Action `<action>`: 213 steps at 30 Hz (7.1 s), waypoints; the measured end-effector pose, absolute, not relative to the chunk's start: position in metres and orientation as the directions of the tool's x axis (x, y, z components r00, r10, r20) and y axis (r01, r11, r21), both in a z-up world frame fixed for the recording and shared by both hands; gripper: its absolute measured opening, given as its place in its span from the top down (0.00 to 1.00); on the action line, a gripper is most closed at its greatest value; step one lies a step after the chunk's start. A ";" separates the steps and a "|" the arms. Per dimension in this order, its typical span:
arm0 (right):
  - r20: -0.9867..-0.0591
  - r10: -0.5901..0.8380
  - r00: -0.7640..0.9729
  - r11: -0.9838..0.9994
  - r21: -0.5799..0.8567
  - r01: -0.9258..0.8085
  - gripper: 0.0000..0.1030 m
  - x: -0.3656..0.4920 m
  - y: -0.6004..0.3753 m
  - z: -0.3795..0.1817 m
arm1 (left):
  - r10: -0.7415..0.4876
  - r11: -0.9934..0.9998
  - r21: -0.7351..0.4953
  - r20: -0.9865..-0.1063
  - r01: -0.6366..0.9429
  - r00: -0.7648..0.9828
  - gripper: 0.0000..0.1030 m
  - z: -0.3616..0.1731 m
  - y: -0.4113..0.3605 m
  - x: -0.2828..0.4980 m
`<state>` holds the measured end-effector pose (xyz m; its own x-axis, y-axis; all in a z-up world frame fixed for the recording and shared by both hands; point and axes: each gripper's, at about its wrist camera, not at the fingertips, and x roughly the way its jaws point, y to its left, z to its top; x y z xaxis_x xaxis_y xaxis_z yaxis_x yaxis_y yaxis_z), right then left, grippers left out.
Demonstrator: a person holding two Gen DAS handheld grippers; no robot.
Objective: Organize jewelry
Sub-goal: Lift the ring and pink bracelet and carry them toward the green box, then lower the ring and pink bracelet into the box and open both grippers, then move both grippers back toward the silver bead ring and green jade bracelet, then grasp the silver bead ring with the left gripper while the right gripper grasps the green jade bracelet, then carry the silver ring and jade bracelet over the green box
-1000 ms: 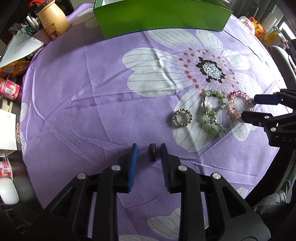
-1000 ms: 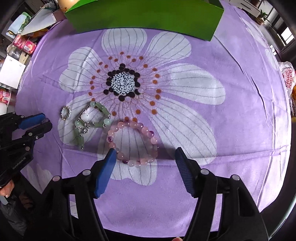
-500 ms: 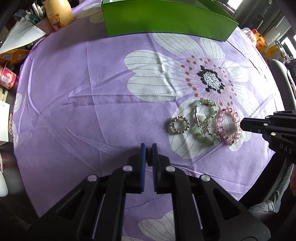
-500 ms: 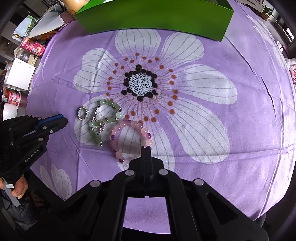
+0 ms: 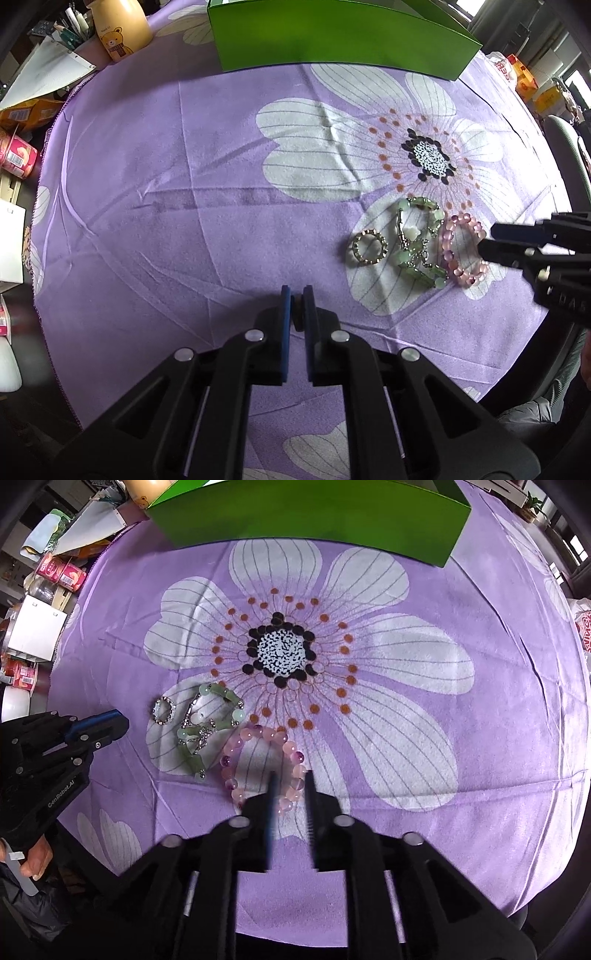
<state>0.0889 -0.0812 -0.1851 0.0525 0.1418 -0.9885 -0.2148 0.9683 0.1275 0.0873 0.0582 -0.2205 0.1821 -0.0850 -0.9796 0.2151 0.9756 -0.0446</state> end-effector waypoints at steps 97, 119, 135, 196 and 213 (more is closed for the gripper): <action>-0.958 0.071 0.277 0.978 0.012 -0.208 0.25 0.351 -0.100 -0.105 | -0.186 0.981 -0.166 -0.950 0.099 0.250 0.33 -0.158 -0.025 0.353; -0.920 0.055 0.387 0.949 -0.072 -0.306 0.26 0.112 -0.115 -0.069 | -0.130 0.987 -0.094 -0.942 0.128 0.311 0.46 -0.127 0.029 0.119; -0.959 -0.019 0.284 0.950 -0.106 -0.294 0.26 0.105 -0.073 -0.143 | -0.050 0.998 -0.045 -0.982 0.034 0.184 0.49 -0.204 0.038 0.110; -0.989 0.128 0.080 0.948 0.098 -0.302 0.93 0.103 -0.005 -0.198 | -0.060 0.996 -0.070 -0.987 -0.060 0.148 0.94 -0.222 0.042 0.111; -0.981 0.171 0.092 0.941 0.135 -0.311 0.93 0.108 -0.033 -0.174 | -0.113 0.989 -0.130 -0.974 -0.072 0.198 0.94 -0.189 0.061 0.105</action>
<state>0.1079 -0.0326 -0.1738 0.0923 0.1710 -0.9809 -0.3109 0.9408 0.1347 0.1053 0.0607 -0.1893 0.1982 -0.1135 -0.9736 -0.0725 0.9889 -0.1300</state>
